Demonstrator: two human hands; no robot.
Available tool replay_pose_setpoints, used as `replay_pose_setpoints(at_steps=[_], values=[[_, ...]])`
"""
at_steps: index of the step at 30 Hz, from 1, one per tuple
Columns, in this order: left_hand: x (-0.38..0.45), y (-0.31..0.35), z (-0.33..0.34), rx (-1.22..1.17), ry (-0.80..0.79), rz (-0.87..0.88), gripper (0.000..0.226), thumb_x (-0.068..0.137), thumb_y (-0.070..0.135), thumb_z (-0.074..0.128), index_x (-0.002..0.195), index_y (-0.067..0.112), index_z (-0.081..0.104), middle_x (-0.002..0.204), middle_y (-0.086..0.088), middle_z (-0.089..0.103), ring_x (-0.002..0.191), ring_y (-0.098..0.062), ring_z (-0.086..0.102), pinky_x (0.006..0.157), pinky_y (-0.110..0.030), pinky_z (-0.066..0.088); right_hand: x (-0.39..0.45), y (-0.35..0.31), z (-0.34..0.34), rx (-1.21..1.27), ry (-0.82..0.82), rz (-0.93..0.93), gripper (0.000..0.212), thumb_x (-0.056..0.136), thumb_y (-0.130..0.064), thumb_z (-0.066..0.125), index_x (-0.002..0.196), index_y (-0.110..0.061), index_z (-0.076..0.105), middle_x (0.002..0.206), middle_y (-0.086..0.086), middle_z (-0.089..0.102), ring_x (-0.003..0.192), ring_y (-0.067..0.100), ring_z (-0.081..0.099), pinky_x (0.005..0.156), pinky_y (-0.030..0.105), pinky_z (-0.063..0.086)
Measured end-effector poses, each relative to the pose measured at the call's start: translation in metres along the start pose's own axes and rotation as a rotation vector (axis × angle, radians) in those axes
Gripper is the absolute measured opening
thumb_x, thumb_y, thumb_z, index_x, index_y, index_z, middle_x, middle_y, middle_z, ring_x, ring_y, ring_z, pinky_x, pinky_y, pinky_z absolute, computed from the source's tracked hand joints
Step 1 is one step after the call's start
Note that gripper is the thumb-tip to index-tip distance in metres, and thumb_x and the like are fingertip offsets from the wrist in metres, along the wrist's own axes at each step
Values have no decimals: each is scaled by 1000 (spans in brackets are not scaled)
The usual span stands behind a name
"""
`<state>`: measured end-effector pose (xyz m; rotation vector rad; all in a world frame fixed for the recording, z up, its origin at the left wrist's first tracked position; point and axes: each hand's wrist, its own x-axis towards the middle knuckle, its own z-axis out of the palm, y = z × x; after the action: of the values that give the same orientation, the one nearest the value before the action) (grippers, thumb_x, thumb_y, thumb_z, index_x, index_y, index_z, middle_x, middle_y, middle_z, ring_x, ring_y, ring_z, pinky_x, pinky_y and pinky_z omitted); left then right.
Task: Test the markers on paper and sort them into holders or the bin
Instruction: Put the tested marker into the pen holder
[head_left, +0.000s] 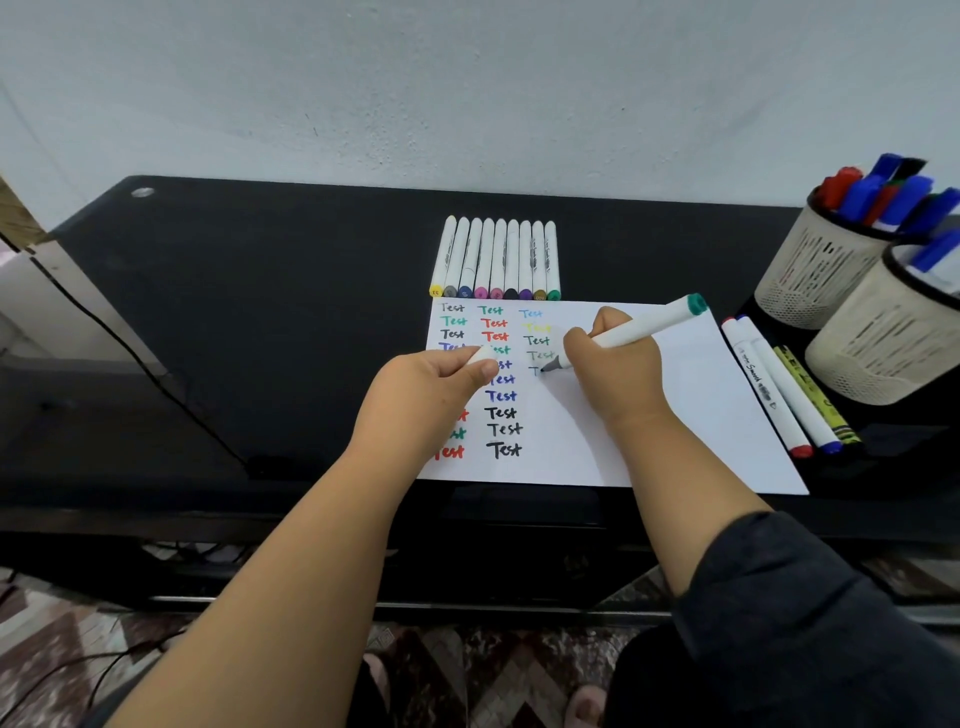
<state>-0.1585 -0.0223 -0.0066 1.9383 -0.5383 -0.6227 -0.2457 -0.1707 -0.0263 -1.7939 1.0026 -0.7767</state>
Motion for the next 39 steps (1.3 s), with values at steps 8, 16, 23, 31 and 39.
replay_pose_setpoints(at_steps=[8, 16, 23, 31, 39], values=[[0, 0, 0, -6, -4, 1, 29, 88, 39, 62, 115, 31, 66, 82, 23, 58, 75, -2, 62, 62, -22, 52, -2, -1, -2, 37, 36, 10, 38, 82, -4, 48, 62, -19, 20, 58, -3, 21, 42, 7, 21, 38, 17, 16], [0, -1, 0, -13, -6, 10, 30, 88, 39, 62, 116, 31, 66, 81, 25, 57, 73, 2, 59, 55, -17, 46, -2, 0, -2, 53, 52, 10, 38, 82, -3, 48, 61, -19, 20, 58, -2, 21, 51, 10, 19, 38, 16, 17], [0, -2, 0, -30, -5, 12, 30, 87, 39, 63, 116, 31, 66, 98, 16, 66, 83, -2, 62, 71, -24, 53, 0, 1, -1, 78, 83, 25, 37, 83, -2, 47, 63, -19, 21, 59, -2, 24, 52, 10, 20, 38, 15, 17], [-1, -2, -1, -11, -24, 15, 32, 87, 39, 63, 118, 32, 64, 85, 24, 59, 76, 0, 61, 62, -19, 50, -1, -1, -4, 94, 63, 37, 38, 82, -2, 48, 61, -18, 21, 57, -3, 24, 48, 8, 22, 39, 13, 19], [-3, 1, -3, -9, -85, 0, 33, 84, 38, 67, 116, 34, 64, 95, 18, 58, 80, 1, 59, 64, -17, 47, -3, -11, -14, 471, 11, 139, 39, 85, -2, 51, 59, -18, 27, 42, -8, 38, 43, 10, 27, 43, 21, 22]])
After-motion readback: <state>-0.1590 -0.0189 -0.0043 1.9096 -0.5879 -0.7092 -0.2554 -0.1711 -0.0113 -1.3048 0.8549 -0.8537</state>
